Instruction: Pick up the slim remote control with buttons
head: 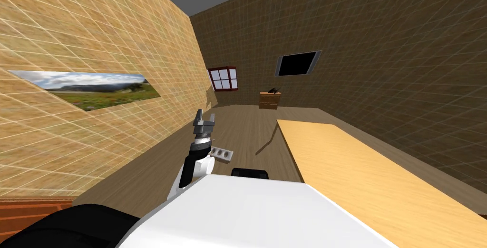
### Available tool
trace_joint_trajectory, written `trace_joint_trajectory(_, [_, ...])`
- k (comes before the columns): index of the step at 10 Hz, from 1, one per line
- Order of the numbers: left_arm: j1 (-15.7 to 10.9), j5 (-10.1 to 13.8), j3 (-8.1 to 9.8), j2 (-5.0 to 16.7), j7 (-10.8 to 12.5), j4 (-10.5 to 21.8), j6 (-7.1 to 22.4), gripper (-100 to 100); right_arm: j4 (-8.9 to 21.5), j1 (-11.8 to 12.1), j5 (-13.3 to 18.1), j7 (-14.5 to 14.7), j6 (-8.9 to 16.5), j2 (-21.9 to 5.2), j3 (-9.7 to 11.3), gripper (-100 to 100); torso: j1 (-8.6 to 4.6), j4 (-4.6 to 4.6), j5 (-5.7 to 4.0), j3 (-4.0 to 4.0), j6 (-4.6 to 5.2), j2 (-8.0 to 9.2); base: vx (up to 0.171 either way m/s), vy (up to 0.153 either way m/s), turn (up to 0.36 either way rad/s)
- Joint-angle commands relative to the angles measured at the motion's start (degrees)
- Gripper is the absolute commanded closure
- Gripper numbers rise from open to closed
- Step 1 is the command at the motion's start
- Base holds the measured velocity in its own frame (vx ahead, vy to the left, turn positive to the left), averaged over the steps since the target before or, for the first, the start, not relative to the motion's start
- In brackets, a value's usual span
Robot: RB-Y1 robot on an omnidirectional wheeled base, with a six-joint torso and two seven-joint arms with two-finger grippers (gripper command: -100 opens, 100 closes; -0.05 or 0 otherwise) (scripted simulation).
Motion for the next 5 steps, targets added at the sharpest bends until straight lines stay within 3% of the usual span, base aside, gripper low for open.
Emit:
trace_joint_trajectory(1, [0.0, 0.0, 0.0, 0.0, 0.0, 0.0, 0.0, 0, 2.86, -0.25, 2.17, 2.08, -0.6, -0.45, 0.02, -100, 0.0, 0.0, 0.0, 0.0, 0.0, 0.0, -0.019, -0.047, 0.343])
trace_joint_trajectory(3, [0.0, 0.0, 0.01, 0.01, 0.0, 0.0, 0.0, 0, 6.13, -0.17, 4.71, 4.71, -1.02, -0.5, -0.01, -100, -0.21, 0.02, -0.04, 0.05, 0.0, 0.08, -0.042, -0.073, 0.347])
trace_joint_trajectory(5, [0.01, 0.0, 0.01, 0.0, 0.0, 0.0, 0.0, 0, 8.65, -0.24, 6.69, 6.85, -1.32, -0.34, -0.02, -100, -0.25, 0.02, -0.05, 0.06, 0.06, 0.11, -0.032, -0.048, 0.216])
